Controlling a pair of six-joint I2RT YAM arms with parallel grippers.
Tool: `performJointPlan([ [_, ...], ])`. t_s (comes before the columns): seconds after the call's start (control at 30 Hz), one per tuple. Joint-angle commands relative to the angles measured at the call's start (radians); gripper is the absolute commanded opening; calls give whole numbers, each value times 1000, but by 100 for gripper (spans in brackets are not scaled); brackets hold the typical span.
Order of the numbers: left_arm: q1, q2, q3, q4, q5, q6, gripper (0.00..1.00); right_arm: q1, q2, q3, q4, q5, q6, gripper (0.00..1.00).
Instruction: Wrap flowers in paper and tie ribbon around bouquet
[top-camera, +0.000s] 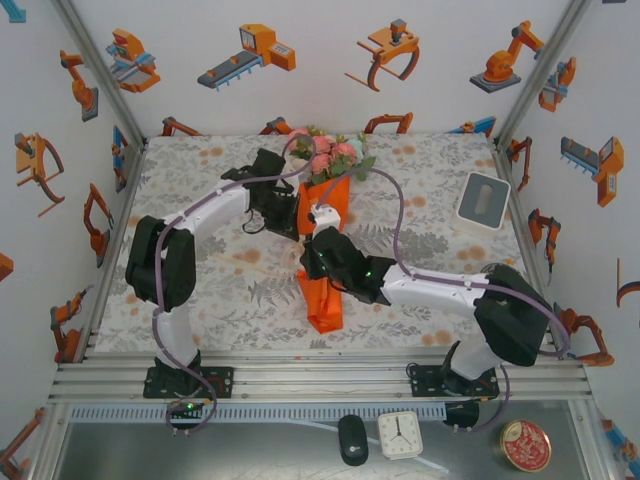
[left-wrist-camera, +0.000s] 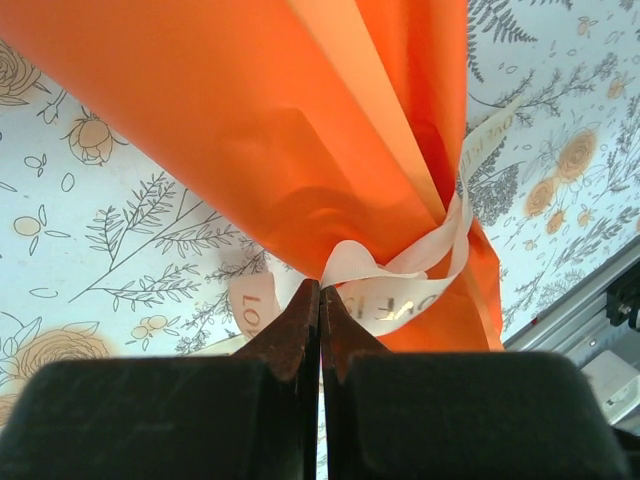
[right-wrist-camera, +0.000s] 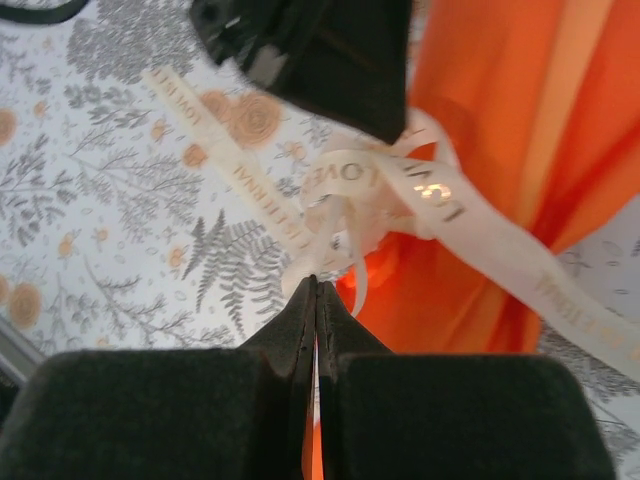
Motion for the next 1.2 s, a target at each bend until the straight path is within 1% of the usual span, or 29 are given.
performJointPlan([
  [0.0,-19,-60,-32,27,-43,-42,7,-30,-30,-12,-44,45,-55,0],
  [0.13,-33,-95,-77,76,-36,-83,7,-68,-25,8,-57,45,-108,0],
  [0.23,-49,-128,-109,110,-38,-112,7,-86,-16,24,-28,41,-152,0],
  [0.4,-56,-149,-143,142,-34,-150,7,-88,20,86,-7,-12,-223,0],
  [0.5,-56,-150,-148,145,-33,-153,7,-90,38,111,17,-1,-242,0],
  [0.6,-55,-152,-150,145,-30,-152,7,-107,75,124,32,7,-233,0],
  [0.7,-55,-163,-152,148,-31,-157,7,-116,115,132,38,-43,-208,0],
  [0.8,-54,-174,-152,150,-24,-165,7,-114,124,95,71,-108,-168,0],
  [0.9,-52,-190,-157,163,-6,-178,7,-113,125,41,87,-55,-157,0],
  [0.93,-52,-196,-160,166,-1,-182,7,-114,127,34,79,-25,-163,2],
  [1.0,-52,-204,-163,172,22,-181,7,-114,129,35,55,23,-173,12],
  [1.07,-52,-208,-171,176,34,-180,8,-113,128,42,47,44,-187,19],
  [1.17,-51,-206,-179,176,38,-181,8,-113,133,55,51,63,-203,20],
])
